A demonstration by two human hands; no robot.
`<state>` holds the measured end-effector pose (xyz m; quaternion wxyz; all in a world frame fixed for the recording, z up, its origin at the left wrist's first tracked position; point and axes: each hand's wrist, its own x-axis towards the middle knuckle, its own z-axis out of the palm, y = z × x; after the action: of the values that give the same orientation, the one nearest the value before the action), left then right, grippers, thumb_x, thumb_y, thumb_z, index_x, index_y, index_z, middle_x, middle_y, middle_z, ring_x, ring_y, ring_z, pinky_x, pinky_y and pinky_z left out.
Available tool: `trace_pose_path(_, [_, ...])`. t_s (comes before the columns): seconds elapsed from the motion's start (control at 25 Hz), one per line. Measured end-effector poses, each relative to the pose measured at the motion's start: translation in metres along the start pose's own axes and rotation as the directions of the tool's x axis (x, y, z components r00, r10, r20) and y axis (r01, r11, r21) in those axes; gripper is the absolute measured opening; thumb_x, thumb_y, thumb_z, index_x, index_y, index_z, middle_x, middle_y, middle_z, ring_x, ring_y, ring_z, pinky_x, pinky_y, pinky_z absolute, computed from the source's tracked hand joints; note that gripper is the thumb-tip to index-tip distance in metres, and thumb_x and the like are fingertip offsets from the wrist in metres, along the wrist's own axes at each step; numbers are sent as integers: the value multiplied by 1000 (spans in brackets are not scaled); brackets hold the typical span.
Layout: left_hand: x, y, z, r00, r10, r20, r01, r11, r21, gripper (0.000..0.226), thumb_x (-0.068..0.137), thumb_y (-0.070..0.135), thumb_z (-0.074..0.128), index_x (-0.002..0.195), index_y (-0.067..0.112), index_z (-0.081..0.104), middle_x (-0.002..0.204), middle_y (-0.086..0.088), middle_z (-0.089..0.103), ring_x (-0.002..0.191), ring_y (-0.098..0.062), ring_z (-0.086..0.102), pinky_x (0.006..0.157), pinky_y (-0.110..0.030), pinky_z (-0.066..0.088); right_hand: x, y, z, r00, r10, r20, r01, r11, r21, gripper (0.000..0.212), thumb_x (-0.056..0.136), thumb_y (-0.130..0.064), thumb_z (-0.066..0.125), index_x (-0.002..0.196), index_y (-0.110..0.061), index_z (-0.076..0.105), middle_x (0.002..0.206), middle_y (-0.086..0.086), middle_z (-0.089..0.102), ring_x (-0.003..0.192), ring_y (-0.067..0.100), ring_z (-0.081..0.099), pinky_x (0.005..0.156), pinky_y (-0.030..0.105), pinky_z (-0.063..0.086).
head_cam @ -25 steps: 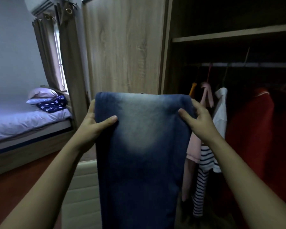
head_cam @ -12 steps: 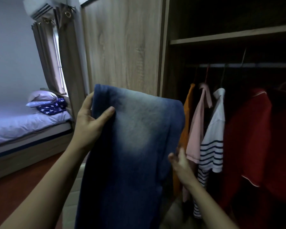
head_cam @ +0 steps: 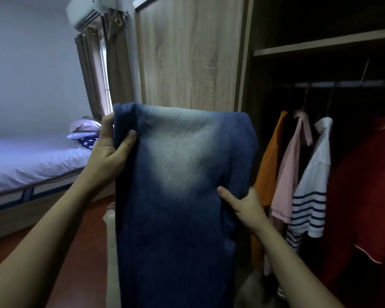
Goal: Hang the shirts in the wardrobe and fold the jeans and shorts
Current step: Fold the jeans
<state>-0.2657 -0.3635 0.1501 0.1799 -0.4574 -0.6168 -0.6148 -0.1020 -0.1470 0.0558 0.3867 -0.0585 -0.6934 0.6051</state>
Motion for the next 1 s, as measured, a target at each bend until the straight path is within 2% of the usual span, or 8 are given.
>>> trace_pose_path(0.12, [14,3,-6,1000,-27,-14,29,988,152,23,97,21,50,109,31,33,83,14,55,71,7,53,70,-14,43,7,-17,4,999,-33,4,33,999,-23,10,80,-10,68,82,-20,68,78,-15,74,79,2,69,64,14,51])
trace_pose_path(0.24, [52,-1,-13,944,-325,-66,326,945,16,41,87,42,60,108,22,32,93,-3,55,80,-15,56,76,-35,46,20,-44,10,999,-30,-38,30,1000,0,8,80,-15,70,84,-21,66,76,-15,73,77,-1,69,63,13,51])
trace_pose_path(0.36, [50,-25,-10,796,-558,235,590,630,-504,67,56,67,75,101,22,55,101,-5,56,92,-21,52,78,-36,41,41,-63,4,991,98,-88,-91,993,78,13,79,-25,71,88,-19,63,86,-6,72,81,8,69,68,22,53])
trace_pose_path(0.48, [-17,-44,20,738,-565,369,645,431,-631,76,33,73,78,88,21,74,93,-4,71,83,-17,68,74,-27,53,46,-66,-10,961,255,-111,-251,967,46,22,77,-31,72,90,-18,60,95,3,69,87,16,65,75,30,52])
trace_pose_path(0.56, [-47,-39,33,693,-560,455,698,362,-618,59,43,53,83,83,10,76,80,-8,73,70,-18,70,63,-25,57,38,-58,-24,943,329,-55,-329,944,7,27,77,-29,70,97,-15,60,101,10,69,88,20,66,77,32,52])
trace_pose_path(0.68, [-55,-37,33,606,-679,414,771,375,-515,47,64,21,73,105,-2,67,90,-15,73,90,-28,67,86,-39,50,7,-31,-44,879,426,212,-460,876,146,42,78,-22,70,117,-17,56,111,8,69,97,23,69,77,35,53])
trace_pose_path(0.84, [-57,-35,32,476,-749,461,872,334,-358,22,83,15,56,97,1,66,80,-11,74,81,-24,67,79,-34,47,-9,0,-43,808,523,272,-558,827,69,57,72,-23,78,123,-17,53,119,7,66,108,24,64,94,43,49])
trace_pose_path(1.0, [-60,-42,12,406,-731,548,914,326,-243,63,45,22,86,101,-4,69,88,-19,73,72,-25,71,72,-33,56,-3,4,-33,823,546,158,-568,799,200,53,77,-17,70,126,-5,53,121,15,64,109,28,63,97,43,47])
